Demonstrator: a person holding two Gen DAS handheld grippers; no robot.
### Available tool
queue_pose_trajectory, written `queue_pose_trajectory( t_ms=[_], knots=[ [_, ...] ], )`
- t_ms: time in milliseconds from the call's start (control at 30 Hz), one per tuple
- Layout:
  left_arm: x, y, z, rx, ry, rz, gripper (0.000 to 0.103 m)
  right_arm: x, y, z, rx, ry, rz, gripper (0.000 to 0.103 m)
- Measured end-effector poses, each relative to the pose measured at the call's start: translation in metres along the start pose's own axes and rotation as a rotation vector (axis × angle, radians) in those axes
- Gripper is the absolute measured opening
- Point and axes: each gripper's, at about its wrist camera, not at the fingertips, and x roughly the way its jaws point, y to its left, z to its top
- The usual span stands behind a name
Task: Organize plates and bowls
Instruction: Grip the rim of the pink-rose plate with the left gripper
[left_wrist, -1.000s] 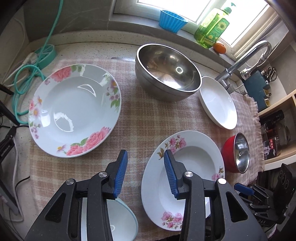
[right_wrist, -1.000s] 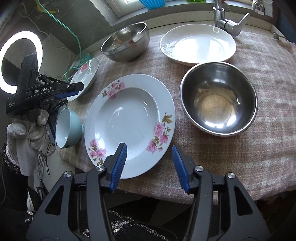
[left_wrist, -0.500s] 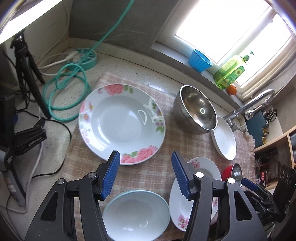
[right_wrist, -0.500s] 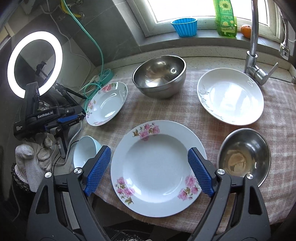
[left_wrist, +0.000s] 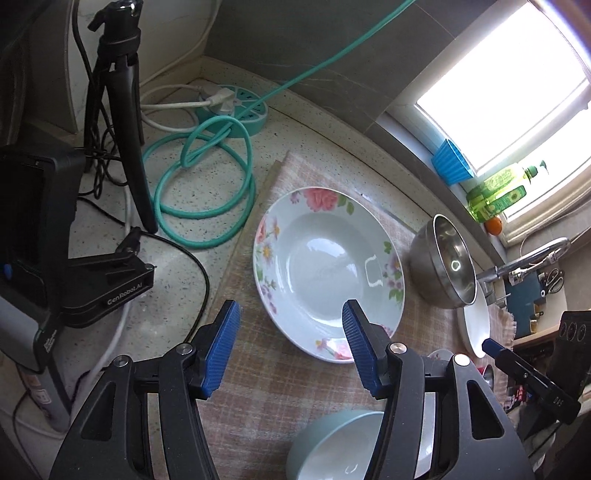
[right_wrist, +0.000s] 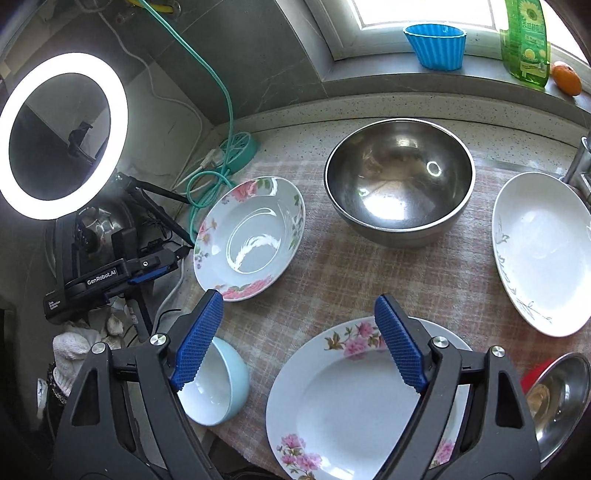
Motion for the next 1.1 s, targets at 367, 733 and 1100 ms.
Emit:
queue_pose_trajectory(
  t_ms=[367,733,1100],
  knots=[
    [0.027,0.016,0.027,0.002,0.009,0.013,0.049,0.063,-0.014,0.032,0.119,0.085,0.038,0.054],
    [0.047,0.024,0.043,0.001,0.041,0.019,0.034,0.099,-0.006,0.044,0.091,0.131,0.023,0.034],
    [0.065,0.021,0.045,0.005,0.091,-0.005,0.013,0.118,-0.006,0.054,0.065,0.164,0.000,0.015]
  ],
)
